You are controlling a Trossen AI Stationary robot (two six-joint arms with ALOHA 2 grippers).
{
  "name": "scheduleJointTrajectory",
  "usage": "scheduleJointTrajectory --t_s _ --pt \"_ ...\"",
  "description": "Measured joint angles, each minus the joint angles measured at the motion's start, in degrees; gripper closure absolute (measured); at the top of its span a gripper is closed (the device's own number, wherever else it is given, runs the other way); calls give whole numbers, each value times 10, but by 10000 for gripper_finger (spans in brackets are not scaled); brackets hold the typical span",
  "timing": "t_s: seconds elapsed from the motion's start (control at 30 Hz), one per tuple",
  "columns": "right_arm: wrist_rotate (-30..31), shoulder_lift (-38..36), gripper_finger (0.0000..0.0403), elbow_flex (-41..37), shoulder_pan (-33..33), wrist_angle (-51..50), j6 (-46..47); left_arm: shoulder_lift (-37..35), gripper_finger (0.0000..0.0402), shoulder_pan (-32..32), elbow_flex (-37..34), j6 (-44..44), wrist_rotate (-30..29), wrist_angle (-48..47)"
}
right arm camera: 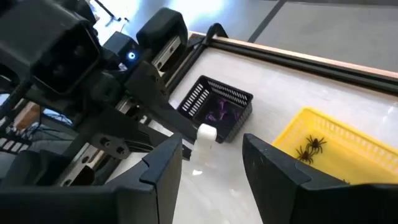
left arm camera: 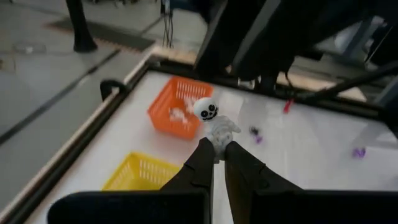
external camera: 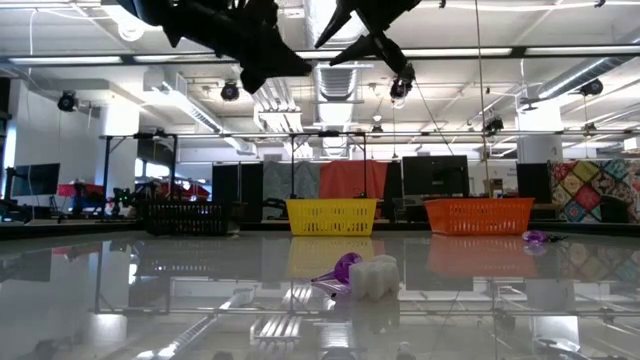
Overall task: Sort Halloween decoration
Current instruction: Put the white skeleton toy into the orange bin
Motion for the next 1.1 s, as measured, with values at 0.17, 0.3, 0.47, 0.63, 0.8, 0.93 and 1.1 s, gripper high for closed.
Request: scheduleJointTrajectory --t_s 0.17,0.3,0.47,0.63,0.8,0.93,1.1 --pt "0 0 243 0 -4 9 -1 0 400 0 0 -7 16 47" --pt "0 0 243 0 -7 19 -1 0 400 1 0 -7 17 57" --pt "0 0 243 0 -11 36 -6 0 400 1 0 -7 19 59" --pt "-7 9 255 0 -11 44 0 0 400 1 0 -7 19 68" --pt "-16 25 280 0 -11 63 -1 0 400 1 0 -7 21 62" --pt "-16 27 313 0 -11 65 -1 0 400 2 0 -7 21 59" --pt "-19 27 376 0 -11 64 -20 0 400 4 0 -7 21 58"
